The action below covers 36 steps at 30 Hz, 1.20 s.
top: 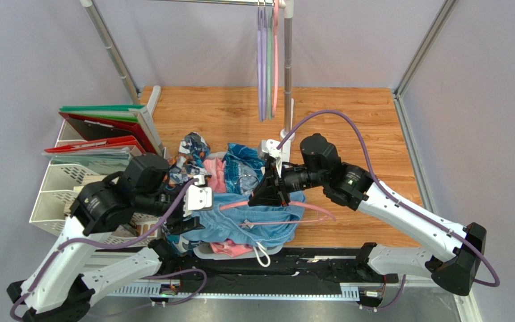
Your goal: Place the shorts on the hanger
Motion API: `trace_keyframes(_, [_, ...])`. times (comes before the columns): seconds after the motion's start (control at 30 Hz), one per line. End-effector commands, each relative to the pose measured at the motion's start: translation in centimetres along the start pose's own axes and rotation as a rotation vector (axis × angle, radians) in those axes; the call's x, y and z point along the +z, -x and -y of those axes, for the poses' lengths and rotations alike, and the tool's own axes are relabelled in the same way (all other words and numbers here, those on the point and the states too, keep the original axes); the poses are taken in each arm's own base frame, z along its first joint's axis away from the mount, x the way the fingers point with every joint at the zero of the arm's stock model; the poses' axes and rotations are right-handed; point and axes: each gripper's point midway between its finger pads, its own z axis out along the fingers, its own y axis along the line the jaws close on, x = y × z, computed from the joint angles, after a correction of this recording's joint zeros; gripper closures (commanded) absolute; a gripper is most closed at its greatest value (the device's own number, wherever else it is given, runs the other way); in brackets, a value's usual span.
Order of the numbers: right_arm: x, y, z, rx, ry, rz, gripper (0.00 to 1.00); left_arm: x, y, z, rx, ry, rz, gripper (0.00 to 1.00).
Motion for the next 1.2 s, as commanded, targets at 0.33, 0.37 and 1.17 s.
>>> trace_keyframes(0.33, [-0.3, 4.9, -0.8, -0.133, 0.013, 0.13, 1.0, 5.6, 1.2, -1.7, -0.146, -0.133, -0.002, 0.66])
trace_keyframes(0.37, [-0.3, 5.0, -0.8, -0.132, 0.013, 0.13, 1.0, 5.6, 1.6, -1.4, -0.136, -0.151, 0.022, 0.78])
trace_keyframes(1.17, [-10.5, -8.1, 5.8, 0.096, -0.422, -0.345, 0.31, 3.9, -1.4, 0.2, 0.205, -0.115, 0.047, 1.0])
